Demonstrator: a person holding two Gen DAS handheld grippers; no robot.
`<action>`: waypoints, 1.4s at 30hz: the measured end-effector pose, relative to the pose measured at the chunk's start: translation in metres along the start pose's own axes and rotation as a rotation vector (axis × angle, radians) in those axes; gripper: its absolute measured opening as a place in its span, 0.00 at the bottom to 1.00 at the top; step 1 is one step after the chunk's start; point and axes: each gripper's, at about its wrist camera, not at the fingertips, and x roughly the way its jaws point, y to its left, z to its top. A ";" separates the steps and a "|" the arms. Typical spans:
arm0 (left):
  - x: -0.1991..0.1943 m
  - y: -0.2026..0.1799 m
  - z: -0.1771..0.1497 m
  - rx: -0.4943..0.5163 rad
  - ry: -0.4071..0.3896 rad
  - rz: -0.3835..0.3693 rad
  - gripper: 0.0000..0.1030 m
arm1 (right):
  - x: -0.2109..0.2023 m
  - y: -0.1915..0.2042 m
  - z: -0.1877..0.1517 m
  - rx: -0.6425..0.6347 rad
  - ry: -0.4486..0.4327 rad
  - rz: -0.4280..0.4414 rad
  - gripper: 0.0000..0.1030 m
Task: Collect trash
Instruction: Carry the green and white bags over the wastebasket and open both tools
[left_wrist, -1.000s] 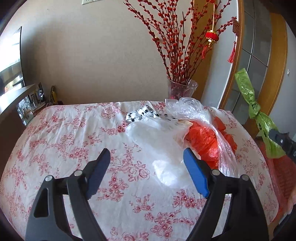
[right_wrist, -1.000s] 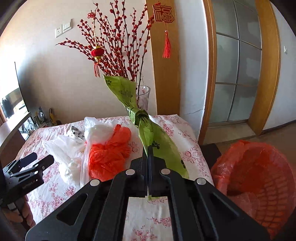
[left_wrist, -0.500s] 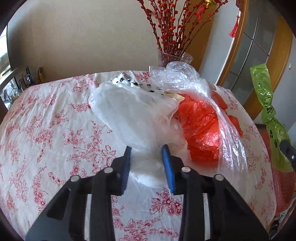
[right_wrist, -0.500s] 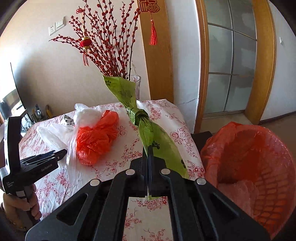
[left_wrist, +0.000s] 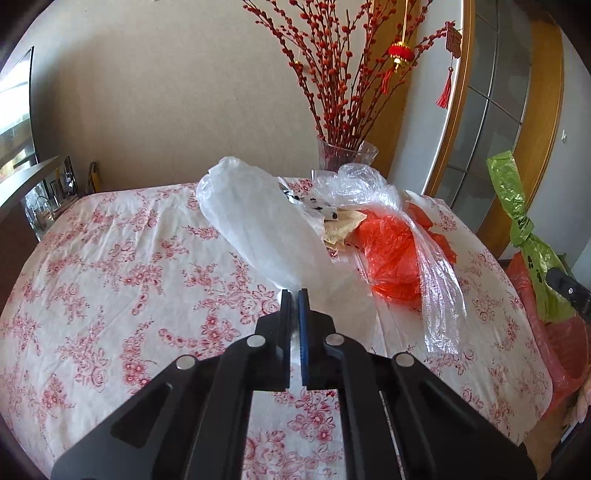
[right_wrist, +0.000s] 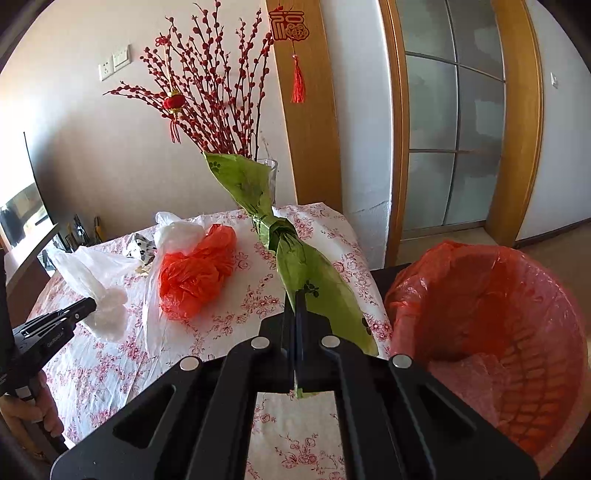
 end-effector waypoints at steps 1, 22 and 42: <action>-0.005 0.002 0.000 -0.002 -0.011 0.000 0.05 | -0.002 -0.001 -0.001 0.002 -0.003 -0.001 0.01; -0.069 -0.081 0.020 0.121 -0.151 -0.186 0.05 | -0.047 -0.041 -0.012 0.053 -0.055 -0.075 0.01; -0.069 -0.229 0.003 0.299 -0.109 -0.474 0.05 | -0.091 -0.127 -0.032 0.200 -0.093 -0.229 0.01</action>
